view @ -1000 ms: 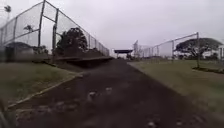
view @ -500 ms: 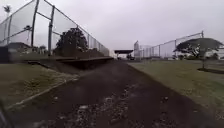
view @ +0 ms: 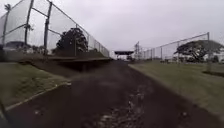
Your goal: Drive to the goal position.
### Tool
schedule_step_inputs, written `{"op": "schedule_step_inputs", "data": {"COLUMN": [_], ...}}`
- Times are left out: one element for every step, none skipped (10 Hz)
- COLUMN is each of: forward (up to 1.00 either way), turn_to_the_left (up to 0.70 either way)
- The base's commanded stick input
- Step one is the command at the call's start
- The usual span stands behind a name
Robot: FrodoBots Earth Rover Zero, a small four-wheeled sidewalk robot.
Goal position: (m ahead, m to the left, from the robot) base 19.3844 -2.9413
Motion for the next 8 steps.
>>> {"op": "schedule_step_inputs", "data": {"forward": [1.0, 1.0, 1.0, 1.0, 1.0, 1.0, 1.0, 1.0], "turn_to_the_left": [0.0, -0.13, -0.38, -0.4, -0.08, 0.0, 0.0, 0.0]}}
